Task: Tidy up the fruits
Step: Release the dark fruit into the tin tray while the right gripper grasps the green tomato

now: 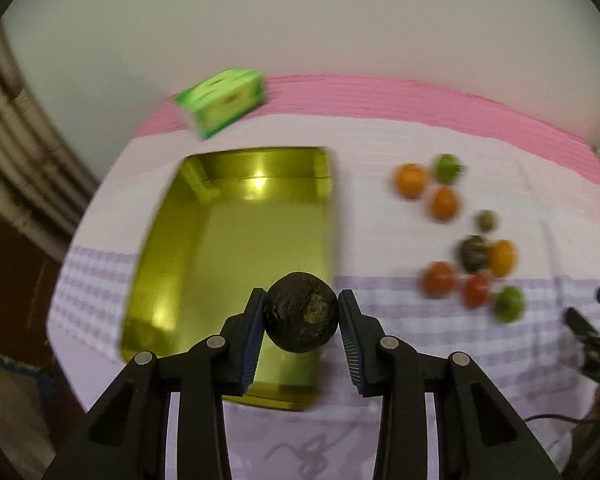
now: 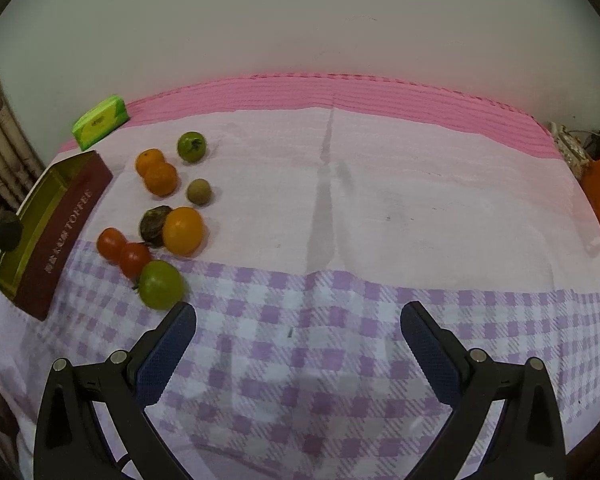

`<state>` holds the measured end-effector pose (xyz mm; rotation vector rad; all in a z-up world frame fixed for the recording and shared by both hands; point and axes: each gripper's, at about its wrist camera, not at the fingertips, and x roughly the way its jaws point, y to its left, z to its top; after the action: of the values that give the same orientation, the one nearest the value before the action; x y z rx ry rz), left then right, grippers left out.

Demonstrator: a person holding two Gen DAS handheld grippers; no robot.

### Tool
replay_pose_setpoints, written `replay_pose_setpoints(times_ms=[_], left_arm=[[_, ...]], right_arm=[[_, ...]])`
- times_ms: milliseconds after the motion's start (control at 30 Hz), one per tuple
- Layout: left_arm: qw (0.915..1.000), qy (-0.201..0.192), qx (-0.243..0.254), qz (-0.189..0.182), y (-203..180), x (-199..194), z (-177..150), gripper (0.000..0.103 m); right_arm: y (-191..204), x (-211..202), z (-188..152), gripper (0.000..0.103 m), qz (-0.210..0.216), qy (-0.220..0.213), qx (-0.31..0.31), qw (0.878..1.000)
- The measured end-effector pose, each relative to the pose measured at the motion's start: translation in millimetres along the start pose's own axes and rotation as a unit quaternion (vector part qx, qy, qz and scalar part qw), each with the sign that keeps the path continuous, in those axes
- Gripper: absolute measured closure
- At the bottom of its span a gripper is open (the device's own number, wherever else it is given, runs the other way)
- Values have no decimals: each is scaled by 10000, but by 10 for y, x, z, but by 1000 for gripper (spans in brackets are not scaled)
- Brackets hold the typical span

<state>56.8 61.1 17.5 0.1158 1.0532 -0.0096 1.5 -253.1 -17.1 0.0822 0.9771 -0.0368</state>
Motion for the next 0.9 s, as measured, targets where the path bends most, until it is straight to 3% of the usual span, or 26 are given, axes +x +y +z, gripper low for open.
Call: replay_pose_setpoints(times_ms=[200,500,667,900], left_arm=[[9977,421,-309,429,653,305,-138,66],[9941,840,-412,547,926,625,-322,66],[9933,933,-436,530,959,682,-346,66],[9931,961,-401,540,927,680,-362,65]], right_arm=[[163,41,3,2,61,19,-138,9999],[626,143,3,11,186,50,-719,9972],[855,274,30,31,224,118,-983,9948],[1018,437,61,48,199,257,-1112,9933]])
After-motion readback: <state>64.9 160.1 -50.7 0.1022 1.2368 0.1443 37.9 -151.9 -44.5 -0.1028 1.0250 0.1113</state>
